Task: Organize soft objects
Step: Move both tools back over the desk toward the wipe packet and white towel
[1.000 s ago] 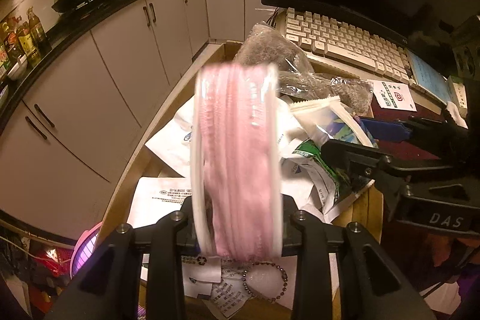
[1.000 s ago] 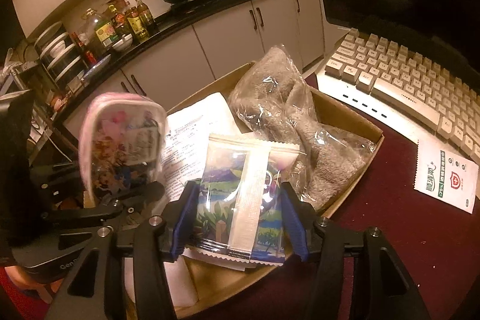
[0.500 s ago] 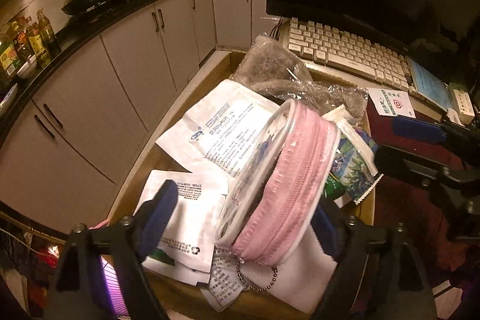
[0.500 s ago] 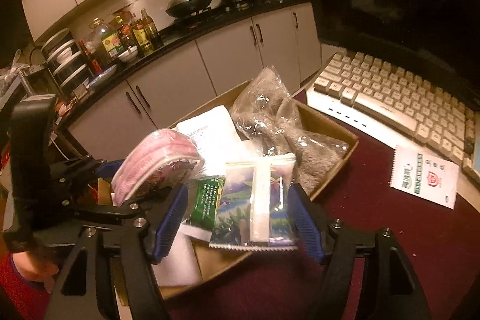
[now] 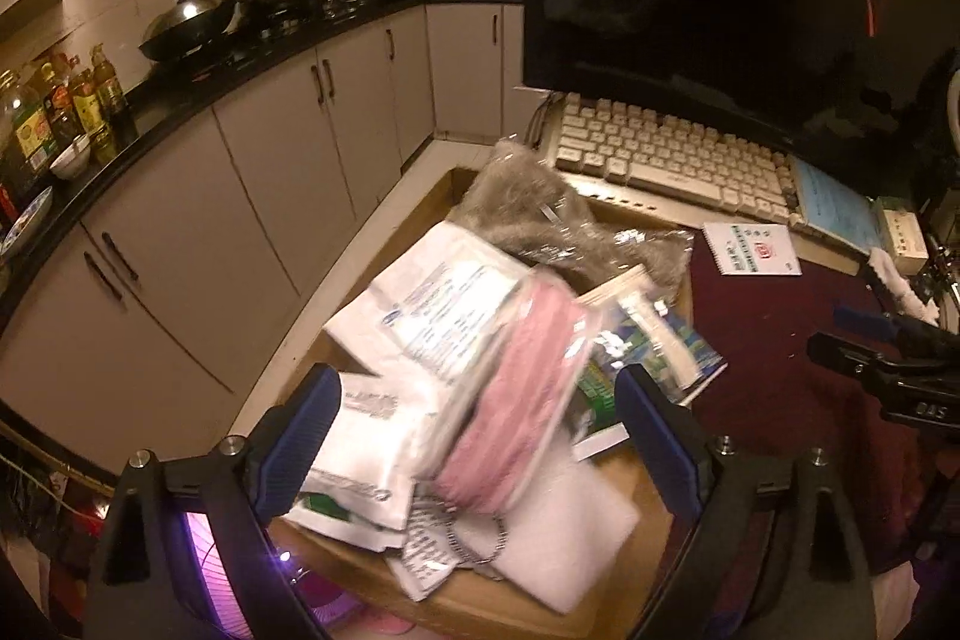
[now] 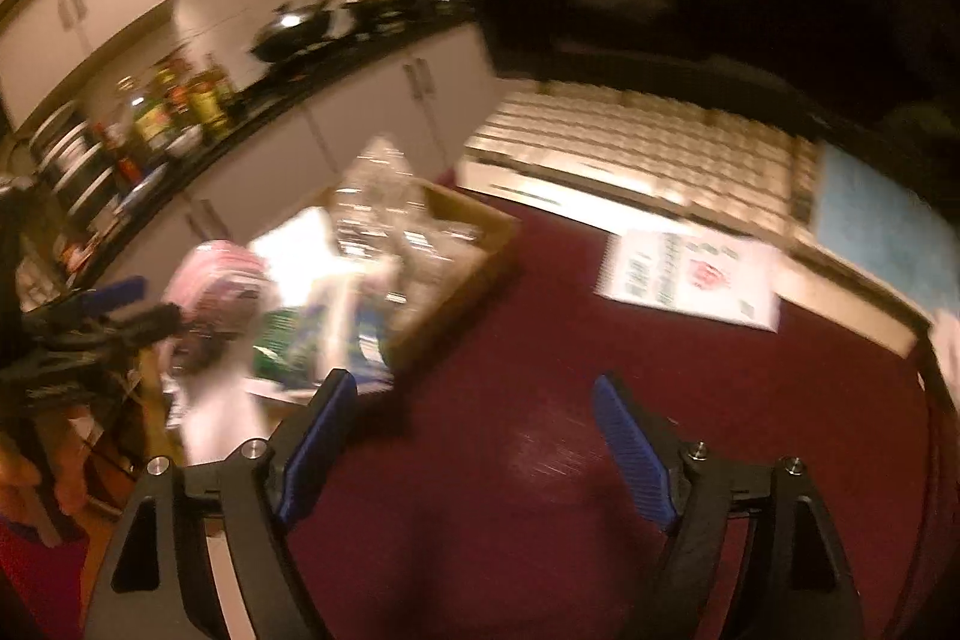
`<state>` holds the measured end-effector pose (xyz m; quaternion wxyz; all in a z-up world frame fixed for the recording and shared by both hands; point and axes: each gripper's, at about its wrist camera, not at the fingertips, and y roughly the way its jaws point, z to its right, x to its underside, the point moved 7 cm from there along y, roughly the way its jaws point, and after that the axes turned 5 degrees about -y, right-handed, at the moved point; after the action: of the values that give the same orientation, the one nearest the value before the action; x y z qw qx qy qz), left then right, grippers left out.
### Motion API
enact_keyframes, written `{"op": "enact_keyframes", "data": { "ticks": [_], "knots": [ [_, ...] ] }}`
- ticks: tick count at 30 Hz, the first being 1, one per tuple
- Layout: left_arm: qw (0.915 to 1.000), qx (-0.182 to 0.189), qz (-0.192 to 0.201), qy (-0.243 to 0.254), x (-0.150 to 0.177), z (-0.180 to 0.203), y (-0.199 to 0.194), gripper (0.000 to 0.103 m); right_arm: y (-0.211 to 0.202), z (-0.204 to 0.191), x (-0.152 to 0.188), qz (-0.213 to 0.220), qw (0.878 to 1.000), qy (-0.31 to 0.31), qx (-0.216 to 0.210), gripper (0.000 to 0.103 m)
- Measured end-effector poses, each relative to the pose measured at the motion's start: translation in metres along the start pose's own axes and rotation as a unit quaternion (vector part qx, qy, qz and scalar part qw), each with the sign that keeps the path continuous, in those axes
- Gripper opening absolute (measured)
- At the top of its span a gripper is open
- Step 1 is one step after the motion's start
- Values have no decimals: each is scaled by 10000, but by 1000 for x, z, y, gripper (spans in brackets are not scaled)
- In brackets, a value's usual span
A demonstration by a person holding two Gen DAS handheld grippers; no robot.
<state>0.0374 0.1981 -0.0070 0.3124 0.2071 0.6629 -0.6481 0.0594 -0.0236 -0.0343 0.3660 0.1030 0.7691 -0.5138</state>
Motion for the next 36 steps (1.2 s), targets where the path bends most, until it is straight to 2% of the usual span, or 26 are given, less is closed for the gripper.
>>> {"op": "enact_keyframes", "data": {
  "ticks": [11,18,20,22,24,27,29,33,36],
  "knots": [
    [9976,547,183,388,-19,69,-10,92,-30,114,25,-89,9917,900,913,85],
    [9925,889,135,827,-26,131,-2,93,-44,154,35,-119,9851,1002,1391,85],
    [9910,949,98,941,-25,146,2,93,-47,169,38,-158,9805,986,1691,85],
    [9889,1016,20,1081,-23,161,9,93,-51,188,41,-252,9701,869,2252,85],
    [9873,1045,-27,1196,-21,173,14,93,-56,205,42,-421,9548,698,2859,85],
    [9844,1111,-117,1363,-23,190,25,93,-63,232,45,-610,9313,592,3542,85],
    [9832,1144,-209,1404,-28,197,34,93,-65,248,48,-715,9206,584,3794,85],
    [9840,1083,-412,1350,-44,211,65,93,-64,269,51,-840,9096,632,4019,84],
    [9832,1208,-646,1204,-49,227,93,93,-61,280,51,-874,9022,659,4172,71]
  ]
}}
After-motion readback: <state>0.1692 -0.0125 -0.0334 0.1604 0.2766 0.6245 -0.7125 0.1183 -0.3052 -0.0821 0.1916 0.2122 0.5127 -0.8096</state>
